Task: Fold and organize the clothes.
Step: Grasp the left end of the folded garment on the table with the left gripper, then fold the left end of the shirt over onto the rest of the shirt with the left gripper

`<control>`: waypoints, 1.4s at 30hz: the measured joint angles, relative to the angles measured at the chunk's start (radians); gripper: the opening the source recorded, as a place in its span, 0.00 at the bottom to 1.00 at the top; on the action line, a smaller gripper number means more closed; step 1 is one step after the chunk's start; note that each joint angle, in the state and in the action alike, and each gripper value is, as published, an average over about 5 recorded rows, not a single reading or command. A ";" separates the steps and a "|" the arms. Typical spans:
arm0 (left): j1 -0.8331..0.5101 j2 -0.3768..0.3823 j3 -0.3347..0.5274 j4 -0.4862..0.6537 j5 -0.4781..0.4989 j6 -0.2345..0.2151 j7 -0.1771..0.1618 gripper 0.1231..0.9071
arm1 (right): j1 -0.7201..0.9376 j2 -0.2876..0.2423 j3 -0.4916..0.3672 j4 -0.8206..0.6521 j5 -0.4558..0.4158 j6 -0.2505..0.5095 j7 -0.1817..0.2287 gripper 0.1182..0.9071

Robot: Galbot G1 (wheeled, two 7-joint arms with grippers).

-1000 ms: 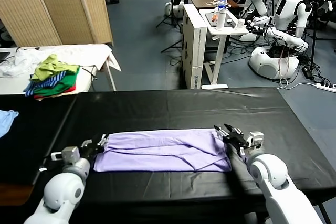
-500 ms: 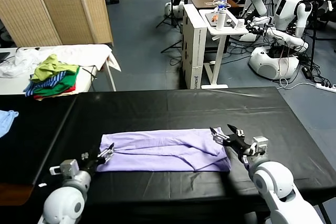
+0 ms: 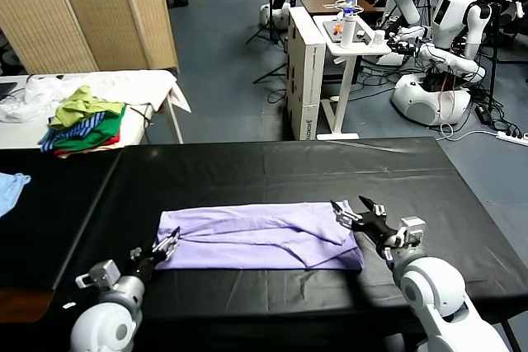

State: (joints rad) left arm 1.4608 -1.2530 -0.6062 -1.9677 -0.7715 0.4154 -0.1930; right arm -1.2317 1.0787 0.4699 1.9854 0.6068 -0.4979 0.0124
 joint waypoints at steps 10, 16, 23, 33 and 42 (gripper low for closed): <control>0.001 -0.014 -0.001 0.008 0.009 -0.007 0.000 0.11 | -0.011 0.013 0.007 0.009 -0.008 0.009 -0.001 1.00; 0.002 0.004 0.002 -0.006 0.104 -0.009 0.007 0.10 | -0.043 0.012 0.036 0.036 -0.008 0.024 0.005 1.00; 0.020 0.084 -0.030 -0.011 0.286 -0.027 0.028 0.10 | -0.118 0.014 0.093 0.087 -0.008 0.038 0.013 1.00; 0.070 0.268 -0.167 0.050 0.408 -0.089 0.066 0.10 | -0.192 0.030 0.122 0.120 -0.009 0.044 0.018 1.00; 0.107 0.352 -0.274 0.050 0.368 -0.077 0.052 0.10 | -0.219 0.053 0.124 0.144 -0.024 0.046 0.027 1.00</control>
State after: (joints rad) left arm 1.5673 -0.9013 -0.8798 -1.9178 -0.4035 0.3386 -0.1412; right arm -1.4511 1.1319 0.5936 2.1296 0.5832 -0.4524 0.0396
